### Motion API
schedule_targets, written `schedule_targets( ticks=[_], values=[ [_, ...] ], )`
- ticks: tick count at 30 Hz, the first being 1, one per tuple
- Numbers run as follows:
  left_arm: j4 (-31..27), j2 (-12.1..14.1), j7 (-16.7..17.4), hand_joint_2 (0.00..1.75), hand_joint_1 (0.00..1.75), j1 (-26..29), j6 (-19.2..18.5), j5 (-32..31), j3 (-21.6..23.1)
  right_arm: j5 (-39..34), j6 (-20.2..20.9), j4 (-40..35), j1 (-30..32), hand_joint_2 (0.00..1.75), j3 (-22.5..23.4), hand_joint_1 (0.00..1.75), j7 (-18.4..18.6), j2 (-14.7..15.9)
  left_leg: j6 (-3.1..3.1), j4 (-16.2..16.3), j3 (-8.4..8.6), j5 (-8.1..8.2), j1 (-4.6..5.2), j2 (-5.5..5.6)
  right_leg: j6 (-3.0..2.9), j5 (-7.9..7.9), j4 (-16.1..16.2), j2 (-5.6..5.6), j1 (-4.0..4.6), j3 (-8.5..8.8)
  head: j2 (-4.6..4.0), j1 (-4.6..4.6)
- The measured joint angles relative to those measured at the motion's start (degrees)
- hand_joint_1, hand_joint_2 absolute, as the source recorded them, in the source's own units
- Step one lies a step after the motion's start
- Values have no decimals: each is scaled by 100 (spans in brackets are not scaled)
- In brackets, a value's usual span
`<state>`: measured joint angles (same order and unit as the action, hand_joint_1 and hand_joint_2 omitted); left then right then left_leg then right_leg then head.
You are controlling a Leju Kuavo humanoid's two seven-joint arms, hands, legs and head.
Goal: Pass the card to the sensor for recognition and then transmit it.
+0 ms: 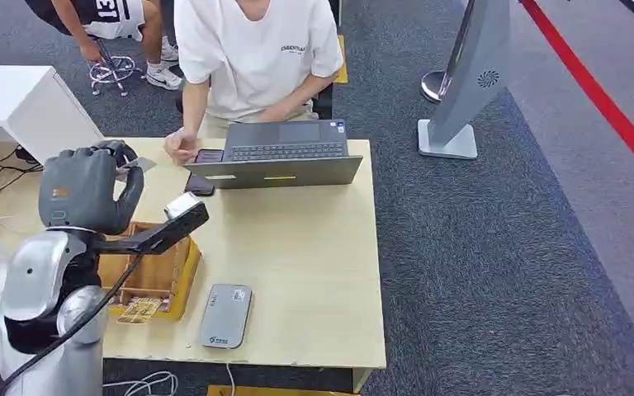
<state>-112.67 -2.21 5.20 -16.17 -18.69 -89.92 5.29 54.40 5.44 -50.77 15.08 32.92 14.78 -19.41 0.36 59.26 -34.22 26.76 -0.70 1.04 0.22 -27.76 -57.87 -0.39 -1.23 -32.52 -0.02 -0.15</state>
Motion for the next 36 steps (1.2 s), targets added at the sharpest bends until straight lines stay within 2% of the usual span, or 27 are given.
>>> schedule_targets(
  ticks=[17,24,28,29,36],
  values=[
    [-90,144,2,175,175,0,0,0,85,-15,-9,70,-14,175,46,0,4,0,-2,0,-2,2,-1,-1,0,-1,0,0,0,-2,0,0],
    [-92,138,20,175,175,-3,-2,-2,94,-190,-41,59,-12,175,44,0,311,0,-2,0,-4,2,-1,-2,0,-1,0,-1,1,-5,0,0],
    [-92,140,118,175,175,5,-11,-9,92,-179,4,59,-12,175,44,0,310,0,-2,0,-12,2,-1,-3,0,-1,0,-1,1,-10,0,0],
    [-92,138,109,175,0,11,-2,-11,92,-153,15,57,-12,175,46,0,291,0,-3,0,-15,2,-1,-3,0,-1,0,-1,1,-12,0,0],
    [-118,144,20,175,0,98,-35,-2,103,166,59,59,-51,175,199,0,88,0,-9,0,-20,16,3,-2,11,-12,6,-1,-3,-14,0,0]
  ],
)
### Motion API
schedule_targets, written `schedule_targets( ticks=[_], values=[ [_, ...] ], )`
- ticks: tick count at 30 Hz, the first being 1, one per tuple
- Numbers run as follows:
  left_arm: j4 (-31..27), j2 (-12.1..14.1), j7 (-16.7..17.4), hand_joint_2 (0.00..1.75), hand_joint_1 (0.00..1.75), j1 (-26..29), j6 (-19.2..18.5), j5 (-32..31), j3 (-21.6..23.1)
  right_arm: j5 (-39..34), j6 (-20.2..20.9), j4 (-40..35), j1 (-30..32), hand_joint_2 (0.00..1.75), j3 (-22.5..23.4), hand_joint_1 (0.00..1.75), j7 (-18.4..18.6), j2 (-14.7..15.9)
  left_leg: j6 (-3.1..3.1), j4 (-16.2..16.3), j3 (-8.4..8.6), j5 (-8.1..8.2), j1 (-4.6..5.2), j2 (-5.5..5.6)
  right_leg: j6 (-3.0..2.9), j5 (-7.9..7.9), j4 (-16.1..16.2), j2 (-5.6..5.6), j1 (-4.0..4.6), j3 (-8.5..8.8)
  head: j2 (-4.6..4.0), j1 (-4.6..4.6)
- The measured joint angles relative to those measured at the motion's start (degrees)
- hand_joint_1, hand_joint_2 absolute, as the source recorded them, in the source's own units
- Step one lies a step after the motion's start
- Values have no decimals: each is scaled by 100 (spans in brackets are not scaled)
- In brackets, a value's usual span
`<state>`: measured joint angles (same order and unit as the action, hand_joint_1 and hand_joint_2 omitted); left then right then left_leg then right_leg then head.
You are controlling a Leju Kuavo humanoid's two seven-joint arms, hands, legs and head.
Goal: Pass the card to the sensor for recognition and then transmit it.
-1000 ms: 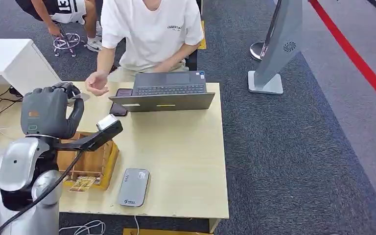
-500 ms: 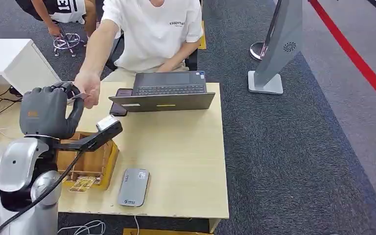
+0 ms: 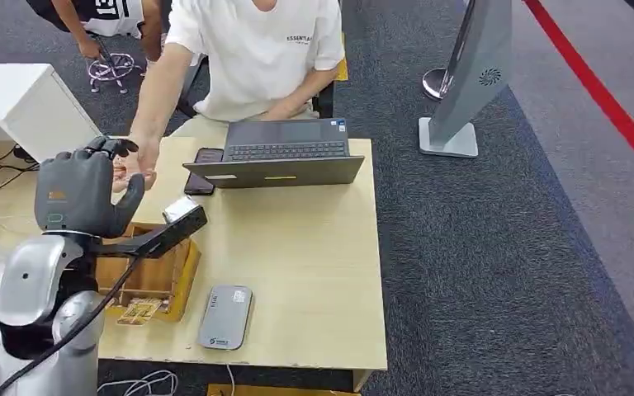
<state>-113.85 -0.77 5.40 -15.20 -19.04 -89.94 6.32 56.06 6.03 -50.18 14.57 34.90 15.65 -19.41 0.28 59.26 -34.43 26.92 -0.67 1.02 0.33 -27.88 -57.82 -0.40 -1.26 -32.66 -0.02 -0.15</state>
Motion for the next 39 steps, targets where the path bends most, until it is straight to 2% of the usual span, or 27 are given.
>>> schedule_targets(
  ticks=[12,14,17,20,25,28,30,32,35,39],
  values=[
    [-54,-107,-157,175,0,41,15,4,39,147,15,37,-90,175,291,0,-101,2,3,0,9,1,-2,-1,-2,-1,-1,1,2,7,0,0],
    [-118,-144,-283,175,0,79,35,15,44,144,13,42,-89,175,297,0,-94,0,3,0,8,1,-2,-1,-2,-1,-1,1,2,9,0,0],
    [-429,-157,-652,175,0,411,344,52,210,-74,-33,44,-82,175,280,0,-53,0,3,0,12,8,0,-7,-2,-2,-1,-12,0,8,0,-4],
    [-636,-144,-733,175,0,700,544,41,404,-194,-55,44,-82,175,247,0,-18,0,3,0,12,14,0,-9,1,-8,0,-13,0,7,0,0],
    [-800,-94,-820,175,0,860,632,74,522,-294,-96,39,-83,175,216,0,61,0,3,-1,13,15,-2,-9,0,-9,0,-11,1,10,0,2],
    [-981,62,-1065,175,0,1380,1211,151,712,-622,-209,20,-72,175,88,0,281,2,7,-2,26,21,-2,-33,-3,-10,-1,-38,1,9,0,-2],
    [-1065,212,-1109,175,0,1825,1752,197,890,-861,-306,-22,-44,175,-42,0,404,2,7,-2,29,25,-2,-38,-4,-14,-1,-46,1,10,0,-2],
    [-1097,410,-1159,175,0,2212,2118,409,1067,-1042,-367,-87,15,175,-211,0,487,2,3,-1,29,32,-2,-35,1,-29,-1,-42,1,12,0,-2],
    [-1095,678,-1259,175,0,2612,2327,773,1252,-1099,-380,-155,54,175,-369,0,544,0,5,-1,30,39,-2,-36,-1,-31,-1,-42,1,12,0,0],
    [-1095,859,-1268,175,0,2830,2415,850,1349,-1099,-380,-214,80,175,-483,0,557,0,5,-2,32,39,-2,-36,-4,-33,-1,-41,1,12,0,0]
  ],
)
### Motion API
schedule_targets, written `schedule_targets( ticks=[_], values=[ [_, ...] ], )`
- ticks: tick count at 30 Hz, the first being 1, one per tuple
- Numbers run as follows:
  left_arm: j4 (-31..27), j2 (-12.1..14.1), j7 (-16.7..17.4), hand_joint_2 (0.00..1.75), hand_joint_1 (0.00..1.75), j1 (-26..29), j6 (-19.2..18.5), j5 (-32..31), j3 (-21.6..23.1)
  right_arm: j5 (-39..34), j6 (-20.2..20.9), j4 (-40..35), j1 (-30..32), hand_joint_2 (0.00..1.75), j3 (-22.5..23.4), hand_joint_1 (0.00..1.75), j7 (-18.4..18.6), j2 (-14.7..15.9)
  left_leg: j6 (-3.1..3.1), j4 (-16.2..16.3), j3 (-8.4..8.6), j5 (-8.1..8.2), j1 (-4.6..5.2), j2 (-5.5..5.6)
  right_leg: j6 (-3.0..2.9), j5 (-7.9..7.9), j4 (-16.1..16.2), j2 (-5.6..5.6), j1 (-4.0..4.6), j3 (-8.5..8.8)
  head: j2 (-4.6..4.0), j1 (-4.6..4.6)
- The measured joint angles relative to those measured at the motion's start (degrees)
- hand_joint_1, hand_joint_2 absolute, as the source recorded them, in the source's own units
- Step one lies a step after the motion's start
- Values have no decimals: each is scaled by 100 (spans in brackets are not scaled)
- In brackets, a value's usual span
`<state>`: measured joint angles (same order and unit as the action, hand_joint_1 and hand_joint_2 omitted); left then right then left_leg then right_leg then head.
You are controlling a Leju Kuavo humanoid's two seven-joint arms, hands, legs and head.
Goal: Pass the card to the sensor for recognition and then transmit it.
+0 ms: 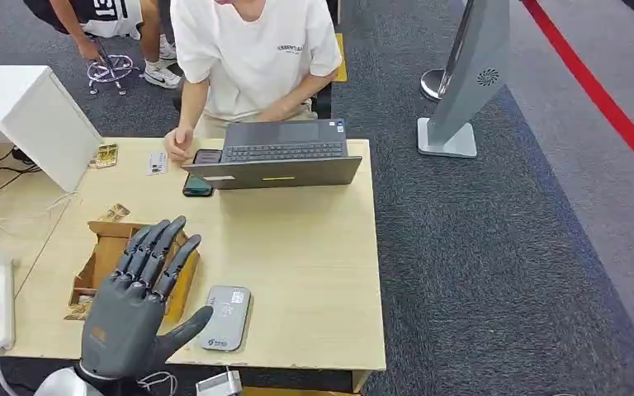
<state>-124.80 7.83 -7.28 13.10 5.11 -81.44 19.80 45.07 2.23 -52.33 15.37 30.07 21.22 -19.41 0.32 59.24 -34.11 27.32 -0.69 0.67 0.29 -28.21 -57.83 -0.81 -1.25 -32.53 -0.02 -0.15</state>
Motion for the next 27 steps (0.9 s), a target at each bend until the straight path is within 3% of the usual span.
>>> schedule_targets(
  ticks=[7,9,14,19,27],
  values=[
    [6,205,-102,175,0,122,35,168,140,57,26,-41,11,175,-31,0,4,0,0,0,4,0,0,1,0,0,0,1,0,6,0,2],
    [50,326,-197,175,0,181,269,203,217,72,37,-48,30,175,-57,0,-4,0,0,0,3,0,0,2,0,0,0,2,0,6,0,2],
    [493,949,-317,175,0,394,1369,457,456,70,28,-70,92,175,-168,0,-74,-2,6,-1,9,5,-2,-1,-5,-4,-1,-2,2,7,0,-7],
    [986,1484,-72,175,0,582,2167,474,673,55,-53,-63,116,175,-247,0,-118,-2,12,-2,9,9,-8,1,-10,-10,-1,1,9,4,0,0],
    [1336,1847,2,175,0,679,2304,474,787,39,-59,-61,135,175,-291,0,-136,-2,12,-2,10,9,-7,2,-10,-10,-1,3,8,15,0,0]
  ],
)
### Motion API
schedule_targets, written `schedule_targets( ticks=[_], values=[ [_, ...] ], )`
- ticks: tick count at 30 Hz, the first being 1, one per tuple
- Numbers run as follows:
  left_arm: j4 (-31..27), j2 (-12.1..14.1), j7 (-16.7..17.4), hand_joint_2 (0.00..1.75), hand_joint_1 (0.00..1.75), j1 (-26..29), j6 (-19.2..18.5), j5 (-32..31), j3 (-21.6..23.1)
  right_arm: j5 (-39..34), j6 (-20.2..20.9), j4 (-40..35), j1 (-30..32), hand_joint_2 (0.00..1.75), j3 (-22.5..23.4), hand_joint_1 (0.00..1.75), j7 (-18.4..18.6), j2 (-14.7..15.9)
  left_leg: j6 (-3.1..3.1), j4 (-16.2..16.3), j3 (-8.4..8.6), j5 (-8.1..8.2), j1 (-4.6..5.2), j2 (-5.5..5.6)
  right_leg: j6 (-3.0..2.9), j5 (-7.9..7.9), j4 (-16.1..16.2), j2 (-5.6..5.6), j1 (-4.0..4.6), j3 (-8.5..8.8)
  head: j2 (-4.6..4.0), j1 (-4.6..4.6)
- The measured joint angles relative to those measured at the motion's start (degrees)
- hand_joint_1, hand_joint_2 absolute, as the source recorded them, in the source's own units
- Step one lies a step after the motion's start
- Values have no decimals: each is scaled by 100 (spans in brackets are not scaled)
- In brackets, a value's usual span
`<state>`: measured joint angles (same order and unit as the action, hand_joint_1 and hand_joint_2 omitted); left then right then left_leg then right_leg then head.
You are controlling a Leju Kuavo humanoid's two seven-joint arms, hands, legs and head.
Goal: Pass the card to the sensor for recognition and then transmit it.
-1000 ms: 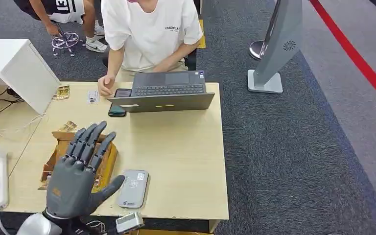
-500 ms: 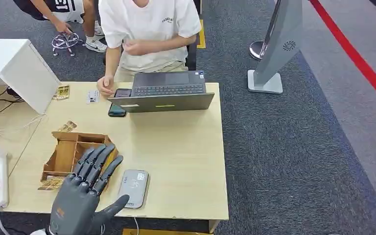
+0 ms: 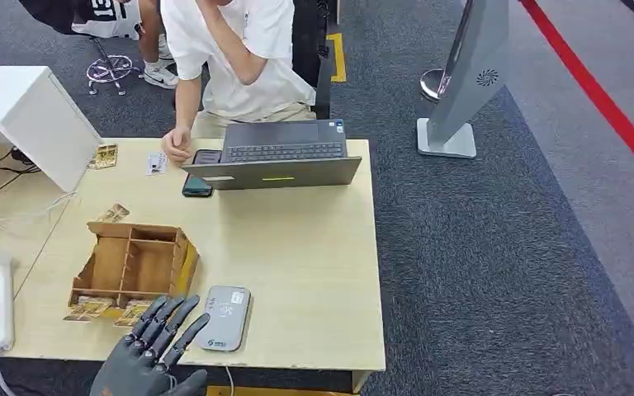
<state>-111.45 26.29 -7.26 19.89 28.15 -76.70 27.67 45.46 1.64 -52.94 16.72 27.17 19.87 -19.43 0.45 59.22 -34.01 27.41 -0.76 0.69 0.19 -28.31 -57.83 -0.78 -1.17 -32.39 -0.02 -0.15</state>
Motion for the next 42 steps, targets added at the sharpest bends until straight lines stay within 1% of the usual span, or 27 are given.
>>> schedule_targets(
  ticks=[7,16,17,19,22,25,31,40,42],
  values=[
    [101,79,0,175,0,1,0,4,9,0,0,0,10,175,-2,0,0,-2,0,0,0,0,-1,0,0,0,0,0,0,0,0,0],
    [157,98,2,175,0,0,0,-2,31,0,0,0,12,175,-2,0,0,-2,0,0,0,0,-1,0,0,0,0,0,0,0,0,0],
    [164,100,35,175,0,0,17,-95,35,0,0,0,14,175,-2,0,-13,-2,0,0,0,0,-1,0,0,0,0,0,0,0,0,0],
    [212,168,173,175,0,4,217,-280,37,-20,0,0,16,175,-2,0,-39,-2,0,0,0,0,-1,0,0,0,0,0,1,1,0,0],
    [474,343,350,175,0,38,756,-369,35,-39,-22,22,18,175,-7,0,-92,-2,1,0,1,0,-1,0,-4,-2,0,1,1,1,0,-2],
    [667,466,369,175,0,99,909,-372,35,-42,-44,48,23,175,-7,0,-111,-2,1,-1,1,0,-3,0,-7,-4,-1,1,3,1,0,0],
    [859,549,389,175,0,167,920,-391,35,-42,-63,79,28,175,-9,0,-129,-2,5,-1,0,4,-3,0,-8,-5,-1,1,3,0,0,0],
    [964,566,402,175,0,168,918,-391,35,-42,-63,101,29,175,-11,0,-131,-2,5,0,1,4,-3,0,-8,-5,-1,1,3,1,0,0],
    [988,573,453,175,0,171,909,-380,33,-57,-81,107,29,175,-11,0,-147,-2,5,-1,1,4,-4,0,-8,-6,-1,1,3,1,-2,0]
  ],
)
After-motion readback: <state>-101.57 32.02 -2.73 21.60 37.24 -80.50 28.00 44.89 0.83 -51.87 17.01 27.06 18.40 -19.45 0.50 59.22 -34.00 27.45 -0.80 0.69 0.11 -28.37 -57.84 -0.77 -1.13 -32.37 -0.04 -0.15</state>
